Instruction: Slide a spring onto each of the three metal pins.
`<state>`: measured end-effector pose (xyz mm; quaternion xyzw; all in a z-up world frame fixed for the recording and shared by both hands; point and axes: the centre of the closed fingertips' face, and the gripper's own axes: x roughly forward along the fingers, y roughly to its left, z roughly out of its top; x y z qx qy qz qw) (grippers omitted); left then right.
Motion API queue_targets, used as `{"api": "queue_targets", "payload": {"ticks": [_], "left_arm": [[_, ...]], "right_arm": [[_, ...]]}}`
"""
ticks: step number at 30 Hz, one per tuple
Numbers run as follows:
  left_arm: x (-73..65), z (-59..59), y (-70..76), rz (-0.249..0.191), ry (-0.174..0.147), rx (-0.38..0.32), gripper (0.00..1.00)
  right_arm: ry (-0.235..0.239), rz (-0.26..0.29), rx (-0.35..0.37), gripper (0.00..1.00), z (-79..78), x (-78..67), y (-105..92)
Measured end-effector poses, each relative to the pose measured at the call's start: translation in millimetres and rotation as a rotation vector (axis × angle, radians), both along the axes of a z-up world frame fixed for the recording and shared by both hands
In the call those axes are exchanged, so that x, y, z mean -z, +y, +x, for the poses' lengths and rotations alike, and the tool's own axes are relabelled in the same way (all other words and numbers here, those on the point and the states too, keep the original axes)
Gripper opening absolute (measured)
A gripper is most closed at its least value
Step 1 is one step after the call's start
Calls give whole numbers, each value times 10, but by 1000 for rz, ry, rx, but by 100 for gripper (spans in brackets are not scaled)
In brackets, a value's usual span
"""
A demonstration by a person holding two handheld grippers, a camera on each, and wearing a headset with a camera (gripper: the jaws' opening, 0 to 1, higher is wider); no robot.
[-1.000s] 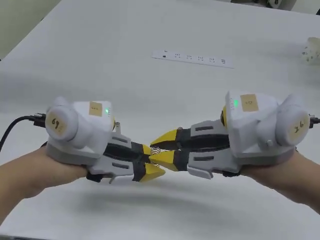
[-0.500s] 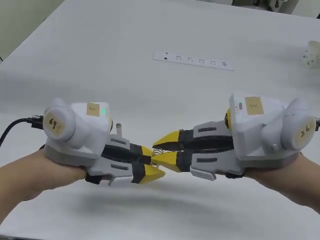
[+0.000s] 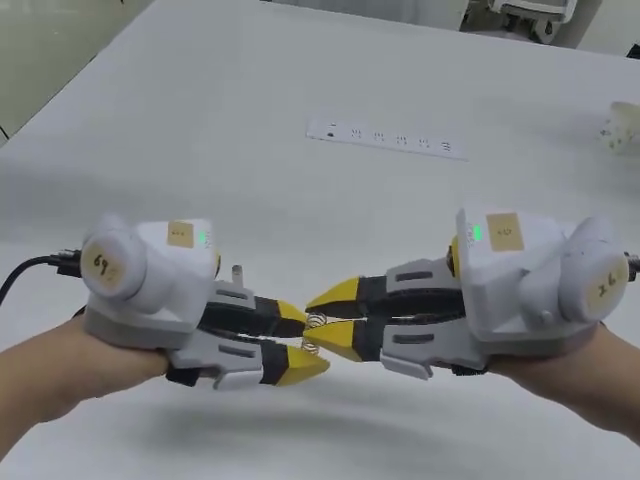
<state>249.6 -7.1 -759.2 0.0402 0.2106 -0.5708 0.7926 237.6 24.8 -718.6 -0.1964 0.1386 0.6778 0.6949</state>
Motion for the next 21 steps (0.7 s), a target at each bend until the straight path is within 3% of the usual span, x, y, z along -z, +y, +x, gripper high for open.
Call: {"api": "queue_targets", "payload": {"ticks": [15, 21], "left_arm": [[-50, 90, 291, 5, -34, -99, 34], [-93, 117, 490, 5, -44, -153, 40]], "right_arm": [[-20, -7, 25, 7, 55, 26, 16], [-24, -15, 34, 7, 68, 51, 1]]}}
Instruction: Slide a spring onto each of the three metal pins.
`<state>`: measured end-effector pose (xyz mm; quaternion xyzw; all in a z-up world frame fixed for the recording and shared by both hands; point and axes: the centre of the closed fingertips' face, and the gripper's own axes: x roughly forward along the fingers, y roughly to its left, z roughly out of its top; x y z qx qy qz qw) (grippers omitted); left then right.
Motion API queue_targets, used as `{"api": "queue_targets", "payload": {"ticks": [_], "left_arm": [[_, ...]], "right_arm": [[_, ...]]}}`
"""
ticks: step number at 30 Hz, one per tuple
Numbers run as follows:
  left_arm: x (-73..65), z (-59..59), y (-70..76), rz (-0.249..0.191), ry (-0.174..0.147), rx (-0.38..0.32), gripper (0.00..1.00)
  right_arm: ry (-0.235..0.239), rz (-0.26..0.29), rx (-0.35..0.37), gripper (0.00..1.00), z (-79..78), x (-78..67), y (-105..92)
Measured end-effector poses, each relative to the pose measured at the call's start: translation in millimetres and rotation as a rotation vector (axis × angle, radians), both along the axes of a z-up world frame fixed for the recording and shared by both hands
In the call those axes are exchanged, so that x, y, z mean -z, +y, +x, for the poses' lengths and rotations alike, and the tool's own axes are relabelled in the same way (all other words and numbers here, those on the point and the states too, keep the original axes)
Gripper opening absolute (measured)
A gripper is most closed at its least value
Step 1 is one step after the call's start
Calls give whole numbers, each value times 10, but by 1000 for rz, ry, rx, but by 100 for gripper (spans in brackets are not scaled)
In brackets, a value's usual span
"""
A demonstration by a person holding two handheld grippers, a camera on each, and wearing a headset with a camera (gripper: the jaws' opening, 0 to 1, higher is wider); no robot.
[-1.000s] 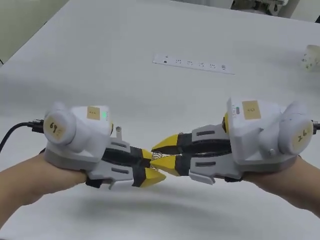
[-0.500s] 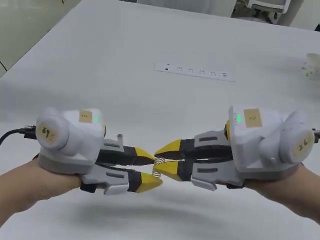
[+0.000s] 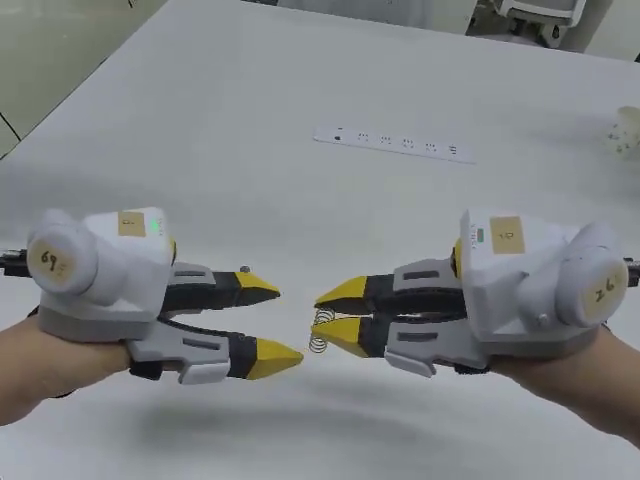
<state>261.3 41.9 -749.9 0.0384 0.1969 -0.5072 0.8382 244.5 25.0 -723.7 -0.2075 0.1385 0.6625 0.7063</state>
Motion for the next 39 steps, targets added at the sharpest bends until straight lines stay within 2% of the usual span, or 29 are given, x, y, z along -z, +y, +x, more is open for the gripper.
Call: {"api": "queue_targets", "payload": {"ticks": [4, 8, 17, 24, 28, 34, 39], "left_arm": [[12, 5, 163, -3, 2, -60, 48], [25, -24, 272, -8, 11, -88, 52], [30, 47, 571, -8, -6, -202, 69], [70, 35, 619, -10, 3, -220, 76], [124, 42, 661, 3, 4, -235, 85], [128, 42, 699, -20, 5, -249, 98], [134, 42, 727, -22, 5, -251, 98]], "right_arm": [[1, -2, 11, 7, 20, 24, -8], [-3, -5, 12, 7, 21, 27, -4], [-11, -11, 19, 7, 36, 45, -16], [-16, -15, 39, 7, 90, 61, -52], [-17, -13, 48, 7, 104, 60, -68], [-19, -24, 58, 7, 128, 89, -110], [-23, -26, 62, 7, 138, 94, -123]]}}
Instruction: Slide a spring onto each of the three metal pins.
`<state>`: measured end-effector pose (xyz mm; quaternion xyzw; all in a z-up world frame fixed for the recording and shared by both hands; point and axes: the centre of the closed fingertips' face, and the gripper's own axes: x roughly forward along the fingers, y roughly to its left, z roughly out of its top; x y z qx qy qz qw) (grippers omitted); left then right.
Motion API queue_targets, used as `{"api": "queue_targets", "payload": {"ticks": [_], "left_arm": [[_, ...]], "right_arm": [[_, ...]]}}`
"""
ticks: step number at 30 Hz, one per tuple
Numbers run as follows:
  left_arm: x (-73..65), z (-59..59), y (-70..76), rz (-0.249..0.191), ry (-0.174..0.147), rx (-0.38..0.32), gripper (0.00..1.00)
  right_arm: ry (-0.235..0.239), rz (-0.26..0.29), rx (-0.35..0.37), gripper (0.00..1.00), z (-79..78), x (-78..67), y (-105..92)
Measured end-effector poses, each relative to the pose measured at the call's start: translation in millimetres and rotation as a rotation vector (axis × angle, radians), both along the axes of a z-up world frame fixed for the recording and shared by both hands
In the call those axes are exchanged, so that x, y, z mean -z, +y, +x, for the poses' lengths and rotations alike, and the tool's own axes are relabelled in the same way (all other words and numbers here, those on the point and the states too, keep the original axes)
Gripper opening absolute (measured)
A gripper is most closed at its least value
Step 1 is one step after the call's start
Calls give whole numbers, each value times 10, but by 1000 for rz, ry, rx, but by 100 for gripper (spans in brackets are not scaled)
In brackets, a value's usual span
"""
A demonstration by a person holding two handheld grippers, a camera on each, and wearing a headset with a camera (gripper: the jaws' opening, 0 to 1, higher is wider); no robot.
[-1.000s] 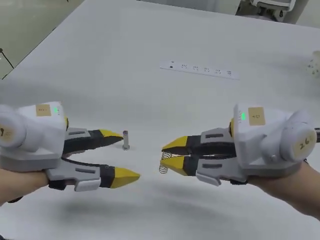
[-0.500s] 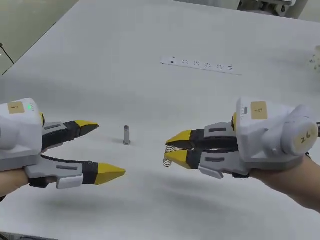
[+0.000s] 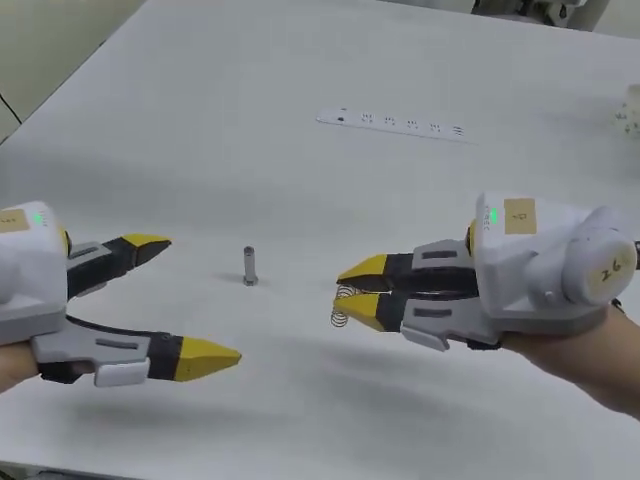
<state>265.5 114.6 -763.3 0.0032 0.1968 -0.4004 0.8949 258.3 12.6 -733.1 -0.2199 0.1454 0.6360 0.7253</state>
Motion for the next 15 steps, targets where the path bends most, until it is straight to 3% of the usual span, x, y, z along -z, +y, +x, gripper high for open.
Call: {"api": "queue_targets", "payload": {"ticks": [15], "left_arm": [[-48, 2, 33, -17, -9, -20, 98]], "right_arm": [[-10, -19, -18, 7, 39, 61, 59]]}}
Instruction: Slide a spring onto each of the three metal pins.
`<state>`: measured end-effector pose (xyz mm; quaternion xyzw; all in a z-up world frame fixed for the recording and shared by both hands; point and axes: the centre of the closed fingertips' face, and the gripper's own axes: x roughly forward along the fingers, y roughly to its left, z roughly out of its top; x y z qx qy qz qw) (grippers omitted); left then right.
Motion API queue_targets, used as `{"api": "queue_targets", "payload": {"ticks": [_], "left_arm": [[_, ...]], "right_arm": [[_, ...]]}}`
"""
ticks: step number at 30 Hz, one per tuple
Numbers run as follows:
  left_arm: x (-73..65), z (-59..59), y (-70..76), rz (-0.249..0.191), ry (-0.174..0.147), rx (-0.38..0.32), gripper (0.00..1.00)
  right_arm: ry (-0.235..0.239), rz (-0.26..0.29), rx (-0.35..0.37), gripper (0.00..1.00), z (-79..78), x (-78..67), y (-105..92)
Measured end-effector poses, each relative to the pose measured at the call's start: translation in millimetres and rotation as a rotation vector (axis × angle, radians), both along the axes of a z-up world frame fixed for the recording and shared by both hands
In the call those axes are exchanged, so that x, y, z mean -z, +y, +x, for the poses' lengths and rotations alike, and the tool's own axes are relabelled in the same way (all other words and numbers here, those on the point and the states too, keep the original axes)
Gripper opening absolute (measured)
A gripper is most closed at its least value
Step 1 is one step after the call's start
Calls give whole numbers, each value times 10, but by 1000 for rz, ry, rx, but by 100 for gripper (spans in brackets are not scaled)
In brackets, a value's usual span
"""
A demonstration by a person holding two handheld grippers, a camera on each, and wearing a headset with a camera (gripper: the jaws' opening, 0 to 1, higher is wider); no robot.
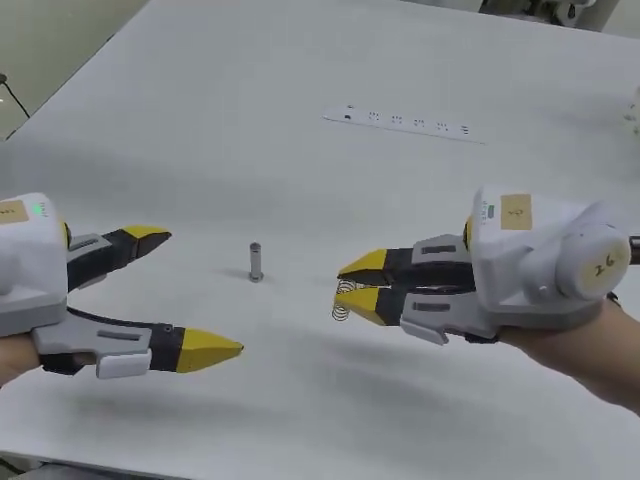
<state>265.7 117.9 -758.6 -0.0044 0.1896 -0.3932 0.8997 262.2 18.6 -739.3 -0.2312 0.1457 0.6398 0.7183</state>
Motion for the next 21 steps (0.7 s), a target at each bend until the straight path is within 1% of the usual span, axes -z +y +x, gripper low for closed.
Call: {"api": "queue_targets", "payload": {"ticks": [4, 9, 15, 21], "left_arm": [[-2, -9, -16, -4, 3, 0, 98], [2, -11, -12, -6, 4, -2, 98], [6, -8, 21, -4, 2, -10, 98], [25, -29, 25, -1, 6, -9, 98]], "right_arm": [[0, -14, -8, 7, 40, 37, 24], [4, -9, -2, 7, 147, 4, 84], [-3, -7, -7, 7, 251, -26, 176], [-8, -7, -13, 7, 316, -35, 273]]}}
